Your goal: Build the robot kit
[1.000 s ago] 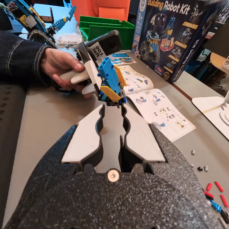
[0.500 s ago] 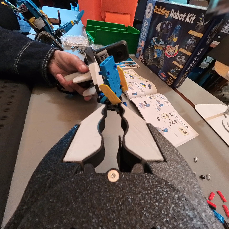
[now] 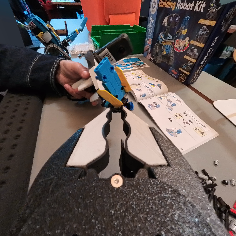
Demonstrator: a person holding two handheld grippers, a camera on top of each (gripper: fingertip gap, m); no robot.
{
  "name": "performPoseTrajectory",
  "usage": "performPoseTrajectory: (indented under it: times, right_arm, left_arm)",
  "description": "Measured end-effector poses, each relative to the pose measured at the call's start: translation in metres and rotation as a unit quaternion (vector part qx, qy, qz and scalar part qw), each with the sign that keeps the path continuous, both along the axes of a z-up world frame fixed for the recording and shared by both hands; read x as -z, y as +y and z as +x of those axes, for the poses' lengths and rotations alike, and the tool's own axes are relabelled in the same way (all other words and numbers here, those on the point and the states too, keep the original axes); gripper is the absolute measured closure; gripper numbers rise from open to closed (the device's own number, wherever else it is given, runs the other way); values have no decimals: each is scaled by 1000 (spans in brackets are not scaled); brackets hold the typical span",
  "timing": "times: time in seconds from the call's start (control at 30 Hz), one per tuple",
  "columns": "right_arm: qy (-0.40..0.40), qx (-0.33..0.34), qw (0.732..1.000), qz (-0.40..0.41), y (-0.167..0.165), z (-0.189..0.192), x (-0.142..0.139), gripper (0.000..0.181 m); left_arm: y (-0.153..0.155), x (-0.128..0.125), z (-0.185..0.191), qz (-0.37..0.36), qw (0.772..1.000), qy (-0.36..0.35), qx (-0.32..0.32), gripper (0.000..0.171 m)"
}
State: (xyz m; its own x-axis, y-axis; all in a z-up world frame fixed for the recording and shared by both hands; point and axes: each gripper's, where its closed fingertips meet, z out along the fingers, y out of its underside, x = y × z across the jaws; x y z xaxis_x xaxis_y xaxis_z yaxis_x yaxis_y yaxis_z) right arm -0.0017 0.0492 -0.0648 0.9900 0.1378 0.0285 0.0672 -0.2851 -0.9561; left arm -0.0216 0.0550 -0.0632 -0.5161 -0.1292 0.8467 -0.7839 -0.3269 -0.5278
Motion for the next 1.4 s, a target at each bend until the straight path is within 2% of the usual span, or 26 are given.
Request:
performPoseTrajectory:
  times: [0.33, 0.5, 0.63, 0.83, 1.07, 1.27, 1.4]
  right_arm:
    - [67, -40, 997, 7, -5, -10, -6, 173]
    - [166, -50, 985, 20, -3, -8, -12, 174]
    - [218, -81, 971, 63, -5, -15, -30, 175]
    - [210, -79, 973, 60, -5, -14, -30, 176]
    - [238, -88, 965, 64, -5, -14, -31, 177]
    - [339, -90, 932, 91, -2, -6, -37, 181]
    - [344, -84, 932, 76, 3, -4, -31, 179]
  left_arm:
    - [-3, -3, -8, 10, 999, -20, 24, 157]
    - [-1, -9, -7, -13, 999, -31, 21, 157]
    - [-3, -25, -14, -38, 997, -68, 29, 158]
    - [-4, -23, -13, -19, 996, -83, 27, 157]
    - [-6, -23, -13, -17, 995, -95, 23, 157]
    - [-4, -27, -5, -70, 996, -52, 1, 157]
    - [1, -24, -3, -98, 995, -18, 9, 157]
